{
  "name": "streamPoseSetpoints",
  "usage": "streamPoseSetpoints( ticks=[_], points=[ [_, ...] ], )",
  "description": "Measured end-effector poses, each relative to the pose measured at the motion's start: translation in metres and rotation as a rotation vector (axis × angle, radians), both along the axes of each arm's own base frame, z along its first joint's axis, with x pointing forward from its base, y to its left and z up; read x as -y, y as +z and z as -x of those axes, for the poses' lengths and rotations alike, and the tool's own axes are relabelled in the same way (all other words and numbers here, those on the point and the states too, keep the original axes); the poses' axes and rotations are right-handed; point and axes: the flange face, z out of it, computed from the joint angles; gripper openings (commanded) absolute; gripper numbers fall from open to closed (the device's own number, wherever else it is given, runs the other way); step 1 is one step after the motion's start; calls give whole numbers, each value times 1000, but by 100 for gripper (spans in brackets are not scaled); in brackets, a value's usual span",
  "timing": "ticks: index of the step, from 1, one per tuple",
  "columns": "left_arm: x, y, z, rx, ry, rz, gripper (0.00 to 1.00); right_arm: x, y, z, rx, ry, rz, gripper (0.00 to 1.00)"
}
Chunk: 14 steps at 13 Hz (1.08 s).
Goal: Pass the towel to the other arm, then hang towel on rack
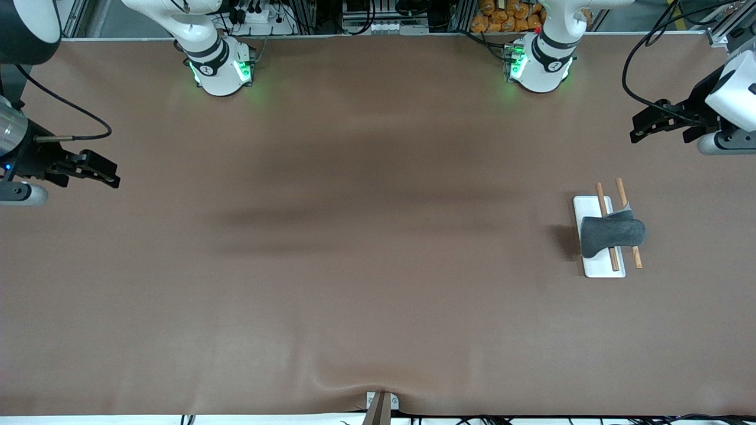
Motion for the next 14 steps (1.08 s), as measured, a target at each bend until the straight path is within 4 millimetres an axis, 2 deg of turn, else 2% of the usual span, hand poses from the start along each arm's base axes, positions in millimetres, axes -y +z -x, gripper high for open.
streamPoseSetpoints(
  ticks=[5,9,14],
  points=[
    [-1,7,5,8,-4,-30,100,-2,2,6,-40,45,12,100],
    [10,18,6,36,-28,-66,100,-3,14,5,-21,48,12,100],
    [8,20,6,41,-24,-65,100,-3,16,6,-18,49,12,100]
  ],
)
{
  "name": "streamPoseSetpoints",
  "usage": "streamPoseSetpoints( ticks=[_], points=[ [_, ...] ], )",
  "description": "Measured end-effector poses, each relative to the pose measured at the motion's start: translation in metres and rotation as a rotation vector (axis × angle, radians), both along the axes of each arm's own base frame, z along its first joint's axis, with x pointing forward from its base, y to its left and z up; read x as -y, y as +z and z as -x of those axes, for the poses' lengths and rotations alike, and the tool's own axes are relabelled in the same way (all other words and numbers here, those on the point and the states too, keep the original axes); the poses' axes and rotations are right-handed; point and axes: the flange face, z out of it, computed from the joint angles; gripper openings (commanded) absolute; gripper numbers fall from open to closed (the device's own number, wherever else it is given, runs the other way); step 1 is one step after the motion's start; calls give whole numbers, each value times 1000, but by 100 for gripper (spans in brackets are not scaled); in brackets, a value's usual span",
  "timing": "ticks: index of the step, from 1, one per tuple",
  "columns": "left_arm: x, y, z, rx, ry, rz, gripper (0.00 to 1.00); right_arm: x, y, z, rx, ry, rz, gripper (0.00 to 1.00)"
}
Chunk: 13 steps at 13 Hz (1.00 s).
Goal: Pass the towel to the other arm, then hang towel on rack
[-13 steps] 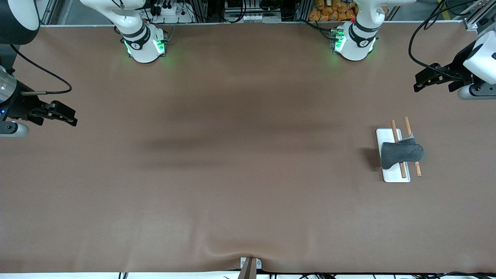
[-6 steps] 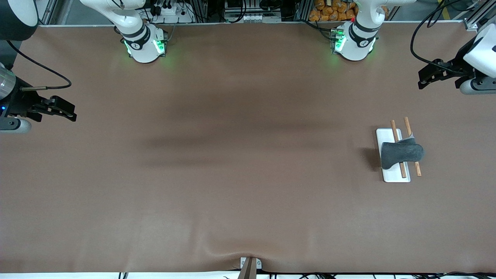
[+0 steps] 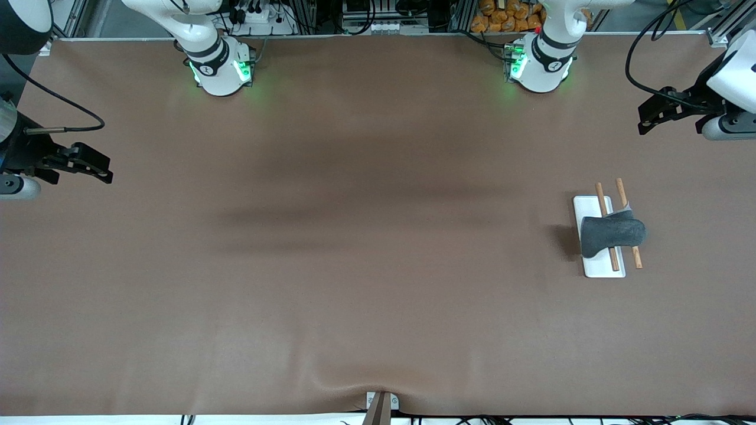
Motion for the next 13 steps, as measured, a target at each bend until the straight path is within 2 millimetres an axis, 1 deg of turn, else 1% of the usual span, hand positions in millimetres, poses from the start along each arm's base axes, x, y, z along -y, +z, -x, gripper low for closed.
streamPoseSetpoints(
  ticks=[2,5,8,10,13],
  points=[
    [0,1,0,1,0,0,100,0,0,0,2,4,7,100],
    [2,0,0,0,-3,0,100,6,2,0,6,-4,14,100],
    [3,0,0,0,-5,0,100,7,7,6,-15,-7,16,100],
    [2,0,0,0,-3,0,100,4,10,8,-14,-2,16,100],
    [2,0,0,0,-3,0,100,-5,12,10,-11,14,16,100]
  ],
)
